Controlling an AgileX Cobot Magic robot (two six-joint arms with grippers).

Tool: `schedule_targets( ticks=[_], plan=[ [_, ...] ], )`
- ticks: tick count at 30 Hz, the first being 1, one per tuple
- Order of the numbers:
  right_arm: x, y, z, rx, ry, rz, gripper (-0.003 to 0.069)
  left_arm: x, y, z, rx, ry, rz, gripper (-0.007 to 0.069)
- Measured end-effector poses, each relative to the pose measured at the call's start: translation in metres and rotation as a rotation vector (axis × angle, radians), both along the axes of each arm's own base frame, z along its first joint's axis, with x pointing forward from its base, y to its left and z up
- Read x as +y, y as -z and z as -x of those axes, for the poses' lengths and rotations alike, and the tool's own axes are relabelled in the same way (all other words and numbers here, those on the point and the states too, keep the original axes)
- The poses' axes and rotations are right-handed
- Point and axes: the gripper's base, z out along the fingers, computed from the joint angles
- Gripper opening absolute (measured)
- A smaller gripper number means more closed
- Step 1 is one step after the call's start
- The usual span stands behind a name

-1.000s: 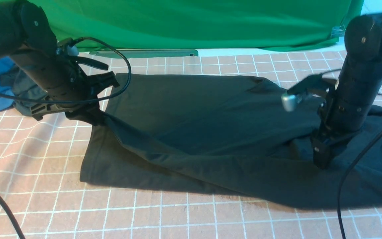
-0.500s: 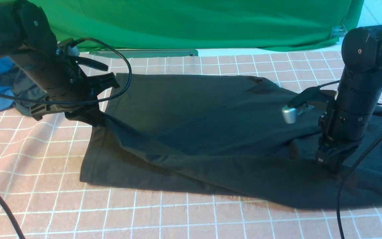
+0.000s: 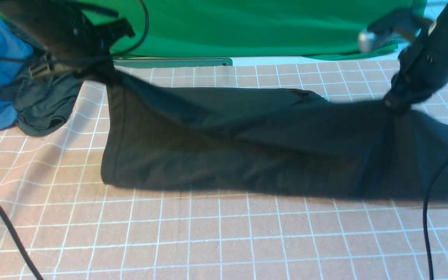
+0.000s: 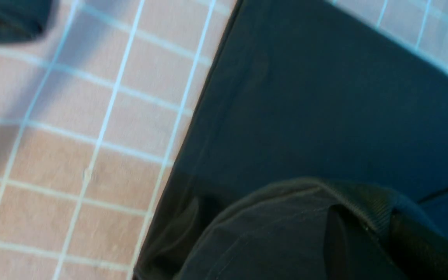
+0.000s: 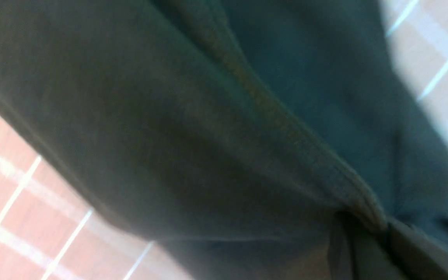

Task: Fold a long-sleeved shirt over a pink coffee tablecloth.
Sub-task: 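Fold the black garment in half by bringing its near edge over to the far edge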

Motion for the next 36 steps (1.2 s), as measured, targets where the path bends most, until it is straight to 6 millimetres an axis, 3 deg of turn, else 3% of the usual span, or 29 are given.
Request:
schedule_targets(
  ticks=[3,9,16,23,31,33,36],
  plan=[
    [0.000,-0.001,-0.012,-0.052,0.004,-0.006,0.0049,0.002,0.006,-0.016,-0.005,-0.016,-0.008,0.0031],
    [0.004,0.036,-0.047,-0.102,0.021,-0.014,0.0049,0.005,0.026,-0.051,-0.007,-0.082,-0.011,0.0031],
    [0.006,0.069,-0.075,-0.193,0.068,-0.039,0.0049,0.013,0.049,-0.076,-0.020,-0.127,-0.026,0.0031],
    [0.008,0.092,-0.090,-0.260,0.096,-0.057,0.0049,0.014,0.071,-0.091,-0.060,-0.144,-0.028,0.0031],
    [0.008,0.098,-0.099,-0.326,0.131,-0.083,0.0049,0.014,0.071,-0.100,-0.147,-0.150,-0.017,0.0034],
    [0.008,0.099,-0.100,-0.343,0.132,-0.085,0.0052,0.014,0.069,-0.101,-0.166,-0.151,-0.014,0.0043],
    [0.008,0.105,-0.103,-0.356,0.142,-0.091,0.0085,0.014,0.069,-0.102,-0.185,-0.151,-0.016,0.0118]
  ],
)
